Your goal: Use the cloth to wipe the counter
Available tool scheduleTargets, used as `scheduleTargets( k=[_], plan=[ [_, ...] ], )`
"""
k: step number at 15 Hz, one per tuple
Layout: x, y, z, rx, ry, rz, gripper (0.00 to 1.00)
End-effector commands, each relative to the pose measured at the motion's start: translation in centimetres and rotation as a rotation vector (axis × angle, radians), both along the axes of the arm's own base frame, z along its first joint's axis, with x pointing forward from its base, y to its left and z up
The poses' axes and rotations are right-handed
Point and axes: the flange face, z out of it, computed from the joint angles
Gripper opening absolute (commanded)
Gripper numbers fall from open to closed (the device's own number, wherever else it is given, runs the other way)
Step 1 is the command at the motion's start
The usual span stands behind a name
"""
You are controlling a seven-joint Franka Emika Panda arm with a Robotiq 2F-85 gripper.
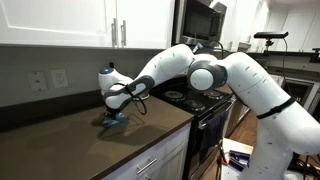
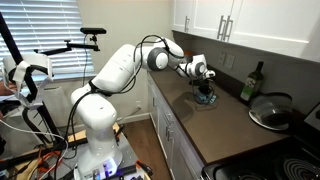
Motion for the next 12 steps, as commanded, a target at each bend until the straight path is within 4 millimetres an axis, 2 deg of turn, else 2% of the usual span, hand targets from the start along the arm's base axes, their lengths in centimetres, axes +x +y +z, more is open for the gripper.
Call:
scheduleTargets(
  k=[1, 6, 12],
  plan=[
    [0.4, -3.6, -0.1, -0.064, -0.033, -0.105, 0.03],
    [-0.5, -9.1, 1.0, -0.072, -0.022, -0.264, 0.03],
    [-3.2, -15.5, 0.6, -0.021, 0.039, -0.445, 0.03]
  ],
)
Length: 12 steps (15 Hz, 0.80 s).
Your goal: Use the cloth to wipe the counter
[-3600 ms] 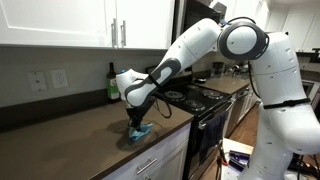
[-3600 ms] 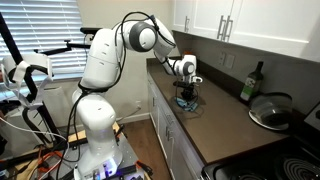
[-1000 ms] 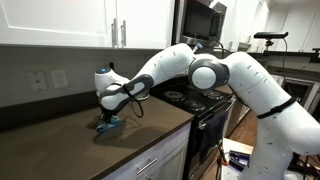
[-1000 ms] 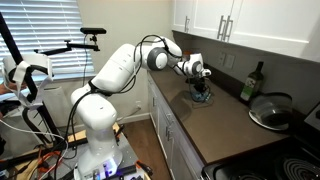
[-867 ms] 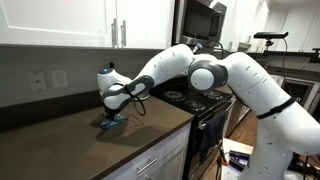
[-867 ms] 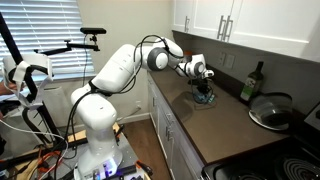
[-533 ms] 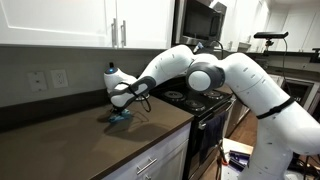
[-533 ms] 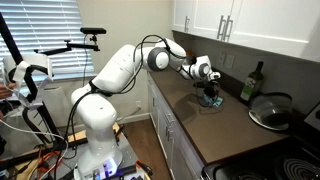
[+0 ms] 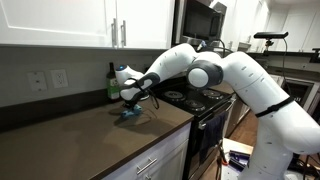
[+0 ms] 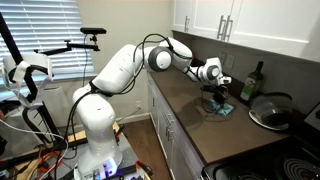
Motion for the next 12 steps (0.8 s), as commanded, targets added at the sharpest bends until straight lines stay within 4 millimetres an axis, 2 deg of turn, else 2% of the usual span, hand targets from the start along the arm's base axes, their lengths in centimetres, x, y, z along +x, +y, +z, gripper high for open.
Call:
scheduleTargets(
  k=[1, 3, 6, 9, 12],
  plan=[
    [-2.4, -3.3, 0.1, 0.058, 0.032, -0.118, 0.03],
    [-3.6, -5.2, -0.3, 0.085, 0.059, -0.17, 0.03],
    [-5.4, -6.9, 0.0, 0.121, 0.096, -0.232, 0.03],
    [-7.2, -7.5, 0.3, 0.14, 0.153, -0.266, 0.03],
    [-9.2, -7.1, 0.3, 0.143, 0.215, -0.274, 0.03]
  ],
)
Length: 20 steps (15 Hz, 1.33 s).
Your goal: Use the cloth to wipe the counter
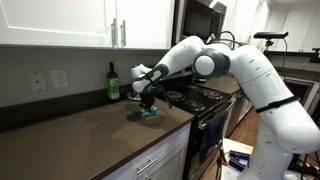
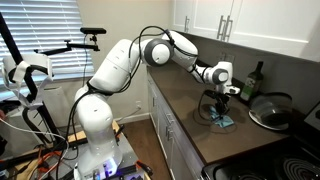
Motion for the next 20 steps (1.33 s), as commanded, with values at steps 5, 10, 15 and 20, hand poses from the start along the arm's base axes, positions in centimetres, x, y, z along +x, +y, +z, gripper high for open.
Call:
scheduleTargets(
  k=[5, 10, 15, 20],
  plan=[
    [-4.5, 2.9, 0.1, 0.073, 0.089, -0.01, 0.03],
    [-6.2, 5.9, -0.9, 0.12, 0.141, 0.044, 0.03],
    [-6.9, 9.4, -1.5, 0.175, 0.199, 0.123, 0.03],
    [-6.3, 13.3, -2.3, 0.215, 0.23, 0.264, 0.03]
  ],
)
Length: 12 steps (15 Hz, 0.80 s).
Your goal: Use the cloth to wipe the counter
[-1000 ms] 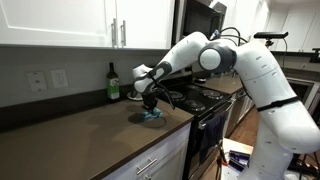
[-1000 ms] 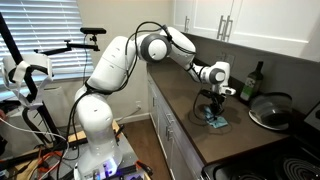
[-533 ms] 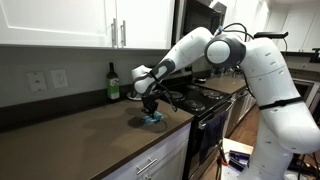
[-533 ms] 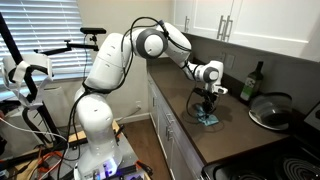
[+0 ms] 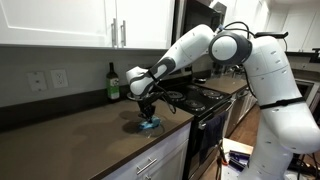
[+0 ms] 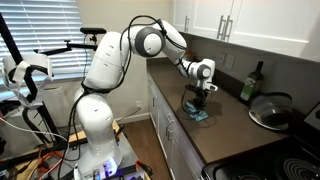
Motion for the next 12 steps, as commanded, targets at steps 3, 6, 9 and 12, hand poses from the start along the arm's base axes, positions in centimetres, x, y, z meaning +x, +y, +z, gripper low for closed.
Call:
scheduleTargets(
  k=[3, 6, 9, 12],
  plan=[
    [0.0, 4.7, -2.7, 0.084, 0.042, 0.16, 0.03],
    [0.2, 7.3, -3.2, 0.106, 0.054, 0.241, 0.03],
    [0.3, 9.7, -3.8, 0.131, 0.059, 0.318, 0.03],
    [0.5, 12.1, -4.4, 0.153, 0.054, 0.391, 0.03]
  ],
)
